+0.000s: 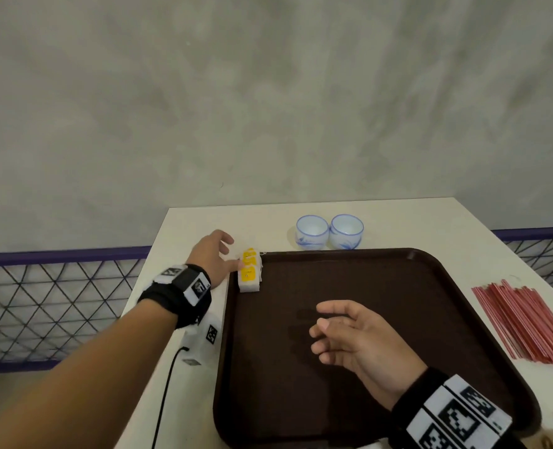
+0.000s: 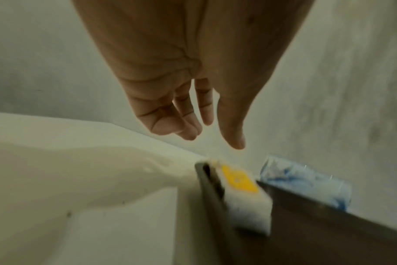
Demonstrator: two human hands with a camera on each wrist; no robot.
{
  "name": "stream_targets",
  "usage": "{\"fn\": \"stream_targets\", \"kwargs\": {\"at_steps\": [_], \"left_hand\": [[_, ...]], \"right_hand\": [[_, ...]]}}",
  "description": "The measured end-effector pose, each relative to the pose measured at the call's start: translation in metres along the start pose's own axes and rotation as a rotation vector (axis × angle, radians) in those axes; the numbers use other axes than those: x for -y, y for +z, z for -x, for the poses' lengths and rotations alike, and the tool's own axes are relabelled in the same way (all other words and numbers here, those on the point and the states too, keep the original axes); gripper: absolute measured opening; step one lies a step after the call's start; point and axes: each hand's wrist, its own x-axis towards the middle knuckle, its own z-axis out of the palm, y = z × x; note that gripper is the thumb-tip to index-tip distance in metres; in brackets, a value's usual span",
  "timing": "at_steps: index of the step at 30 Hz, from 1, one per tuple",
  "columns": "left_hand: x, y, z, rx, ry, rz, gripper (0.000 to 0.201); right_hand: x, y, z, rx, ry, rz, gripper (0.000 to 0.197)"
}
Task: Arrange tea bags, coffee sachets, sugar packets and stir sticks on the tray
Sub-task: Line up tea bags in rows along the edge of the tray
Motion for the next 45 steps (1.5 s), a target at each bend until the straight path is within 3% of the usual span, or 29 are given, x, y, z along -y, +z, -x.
{"fn": "stream_targets", "kwargs": {"at_steps": [2, 5, 8, 11, 15, 19, 22, 25, 30, 33, 36, 41, 45], "left_hand": [[-0.006, -0.021, 0.016, 0.008, 0.009, 0.022, 0.042], [-0.011, -0.054, 0.069, 0.109, 0.097, 0.009, 0.032], [-0.005, -0.073, 0.140, 0.278, 0.202, -0.071, 0.019], [0.013, -0.073, 0.210, 0.454, 0.203, -0.145, 0.016], [0.031, -0.059, 0.270, 0.543, 0.213, -0.299, 0.033], [0.034, -0.044, 0.307, 0.494, 0.259, -0.287, 0.066], [0.029, -0.039, 0.324, 0.476, 0.309, -0.279, 0.080], [0.024, -0.040, 0.335, 0.451, 0.269, -0.246, 0.076], [0.024, -0.029, 0.343, 0.416, 0.202, -0.360, 0.038], [0.027, -0.027, 0.340, 0.355, 0.184, -0.235, 0.005], [0.026, -0.030, 0.335, 0.316, 0.118, -0.102, 0.026], [0.027, -0.032, 0.331, 0.243, 0.022, 0.103, 0.023], [0.018, -0.025, 0.324, 0.221, -0.013, 0.097, 0.061]], "right_hand": [[0.001, 0.001, 0.003, -0.005, -0.034, 0.035, 0.018], [0.000, 0.008, 0.011, 0.021, -0.102, 0.289, 0.013], [-0.009, 0.026, 0.031, 0.182, -0.182, 0.666, 0.015], [-0.027, 0.052, 0.062, 0.388, -0.200, 1.009, 0.026], [-0.054, 0.075, 0.096, 0.508, -0.232, 1.369, 0.053], [-0.077, 0.078, 0.116, 0.553, -0.220, 1.530, 0.076], [-0.088, 0.079, 0.121, 0.528, -0.244, 1.592, 0.080], [-0.099, 0.081, 0.115, 0.490, -0.323, 1.597, 0.058], [-0.106, 0.082, 0.100, 0.381, -0.391, 1.466, 0.020], [-0.105, 0.079, 0.097, 0.319, -0.376, 1.388, 0.024], [-0.100, 0.074, 0.098, 0.276, -0.391, 1.311, 0.028], [-0.084, 0.065, 0.107, 0.251, -0.382, 1.173, 0.014], [-0.080, 0.060, 0.106, 0.250, -0.320, 1.147, 0.017]]}}
